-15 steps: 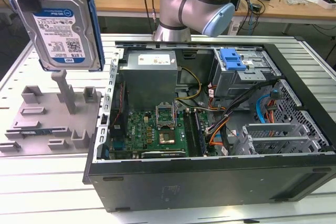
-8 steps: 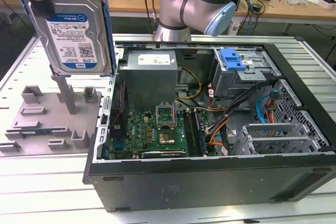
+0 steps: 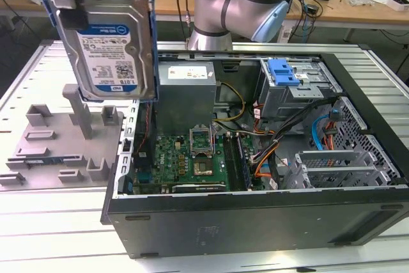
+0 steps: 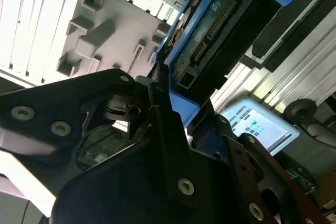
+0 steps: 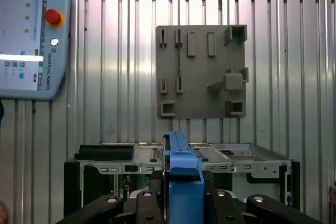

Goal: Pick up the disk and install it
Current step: 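Pick up the disk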

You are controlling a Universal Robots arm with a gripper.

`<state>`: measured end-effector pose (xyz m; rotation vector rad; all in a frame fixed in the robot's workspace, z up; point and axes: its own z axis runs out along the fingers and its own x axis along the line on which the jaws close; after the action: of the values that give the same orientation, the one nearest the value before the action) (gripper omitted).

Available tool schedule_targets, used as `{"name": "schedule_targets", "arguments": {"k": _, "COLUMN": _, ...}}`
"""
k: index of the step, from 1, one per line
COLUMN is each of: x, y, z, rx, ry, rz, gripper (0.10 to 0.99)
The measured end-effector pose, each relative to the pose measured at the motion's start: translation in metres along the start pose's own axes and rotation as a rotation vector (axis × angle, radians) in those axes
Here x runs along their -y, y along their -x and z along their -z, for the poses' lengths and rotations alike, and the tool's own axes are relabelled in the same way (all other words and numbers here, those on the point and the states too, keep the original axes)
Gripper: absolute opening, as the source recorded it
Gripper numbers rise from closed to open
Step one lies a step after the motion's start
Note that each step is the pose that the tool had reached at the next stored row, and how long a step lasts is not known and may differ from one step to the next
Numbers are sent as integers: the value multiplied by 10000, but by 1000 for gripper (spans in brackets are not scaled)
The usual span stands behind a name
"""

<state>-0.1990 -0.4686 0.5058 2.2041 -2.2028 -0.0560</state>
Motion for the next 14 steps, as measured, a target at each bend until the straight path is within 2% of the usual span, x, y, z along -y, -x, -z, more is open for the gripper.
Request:
{"name": "schedule_targets", "arguments": {"k": 5, "x": 208, "y": -95, "z": 10, "rx": 0, "ry": 1, "rz": 6, "gripper": 369}}
{"name": "schedule_targets", "arguments": {"k": 6, "x": 322, "y": -138, "z": 16, "rx": -1, "ry": 4, "rz": 6, "gripper": 369}}
{"name": "schedule_targets", "arguments": {"k": 8, "x": 412, "y": -173, "z": 19, "rx": 0, "ry": 7, "rz": 7, "gripper": 369}}
{"name": "schedule_targets", "arguments": {"k": 11, "x": 668, "y": -275, "z": 31, "rx": -1, "ry": 18, "rz": 8, "gripper": 369}}
{"name": "schedule_targets", "arguments": {"k": 13, "x": 757, "y": -312, "z": 35, "rx": 0, "ry": 22, "rz": 6, "gripper": 369}}
{"name": "schedule_targets", "arguments": {"k": 14, "x": 853, "y": -352, "z": 39, "rx": 1, "ry": 26, "rz": 8, "gripper": 369}}
